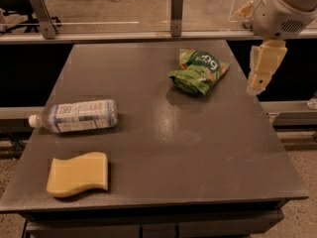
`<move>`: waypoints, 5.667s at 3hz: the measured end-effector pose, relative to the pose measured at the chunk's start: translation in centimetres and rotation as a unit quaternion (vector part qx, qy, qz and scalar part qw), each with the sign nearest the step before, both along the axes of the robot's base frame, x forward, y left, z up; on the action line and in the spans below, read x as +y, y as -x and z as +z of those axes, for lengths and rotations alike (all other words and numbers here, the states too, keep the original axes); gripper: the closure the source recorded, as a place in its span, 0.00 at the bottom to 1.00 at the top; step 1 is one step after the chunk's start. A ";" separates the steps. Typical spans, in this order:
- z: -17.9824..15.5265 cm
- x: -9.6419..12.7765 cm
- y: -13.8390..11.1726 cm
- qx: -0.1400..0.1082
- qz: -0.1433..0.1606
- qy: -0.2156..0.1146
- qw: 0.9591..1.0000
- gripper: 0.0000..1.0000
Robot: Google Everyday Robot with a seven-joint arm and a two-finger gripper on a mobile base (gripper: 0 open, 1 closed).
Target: Move green rice chip bag near blue plastic bottle
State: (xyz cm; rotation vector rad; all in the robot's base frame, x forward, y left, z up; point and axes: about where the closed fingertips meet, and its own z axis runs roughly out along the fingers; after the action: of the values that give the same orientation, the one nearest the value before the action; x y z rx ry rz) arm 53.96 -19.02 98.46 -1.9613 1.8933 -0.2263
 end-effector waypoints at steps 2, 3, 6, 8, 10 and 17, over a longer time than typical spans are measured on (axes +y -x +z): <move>-0.2 0.0 0.1 0.003 0.004 0.026 1.000 0.00; -1.4 -0.7 -1.7 0.011 0.026 0.061 0.998 0.00; -8.1 1.0 -9.6 0.006 0.166 0.078 0.983 0.00; -12.2 5.3 -11.7 0.000 0.232 0.055 0.971 0.16; -13.9 6.5 -11.9 0.013 0.251 0.047 0.967 0.63; -2.4 22.7 -6.5 -0.143 0.340 0.059 0.928 1.00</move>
Offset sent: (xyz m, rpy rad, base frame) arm -0.0030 -0.0024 -0.0046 -0.1430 0.0208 0.0183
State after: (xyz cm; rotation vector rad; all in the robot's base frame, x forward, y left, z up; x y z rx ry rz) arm 60.42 3.72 96.02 -2.3762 0.9602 -0.3958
